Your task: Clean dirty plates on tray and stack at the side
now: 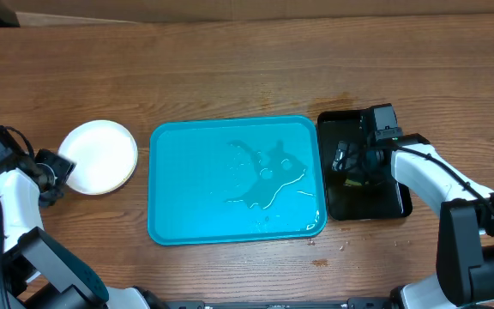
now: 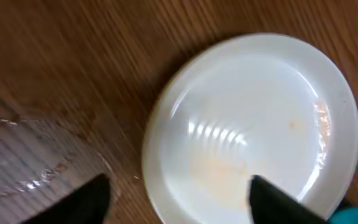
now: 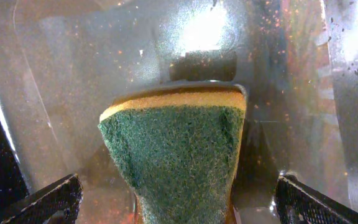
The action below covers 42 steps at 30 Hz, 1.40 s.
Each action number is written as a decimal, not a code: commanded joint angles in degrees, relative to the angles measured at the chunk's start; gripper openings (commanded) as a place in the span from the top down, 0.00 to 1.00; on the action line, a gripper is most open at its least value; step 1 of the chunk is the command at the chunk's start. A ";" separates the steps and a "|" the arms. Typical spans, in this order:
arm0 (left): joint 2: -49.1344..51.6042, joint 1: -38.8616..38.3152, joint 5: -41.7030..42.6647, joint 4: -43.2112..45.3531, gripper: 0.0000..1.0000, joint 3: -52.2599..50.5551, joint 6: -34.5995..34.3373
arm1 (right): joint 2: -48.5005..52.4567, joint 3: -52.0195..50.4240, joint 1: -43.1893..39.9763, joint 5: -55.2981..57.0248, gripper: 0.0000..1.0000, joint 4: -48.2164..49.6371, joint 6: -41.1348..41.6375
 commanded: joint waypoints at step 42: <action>-6.95 -40.81 18.71 -8.52 0.00 3.34 14.64 | 0.26 0.50 0.00 0.37 0.00 0.07 0.04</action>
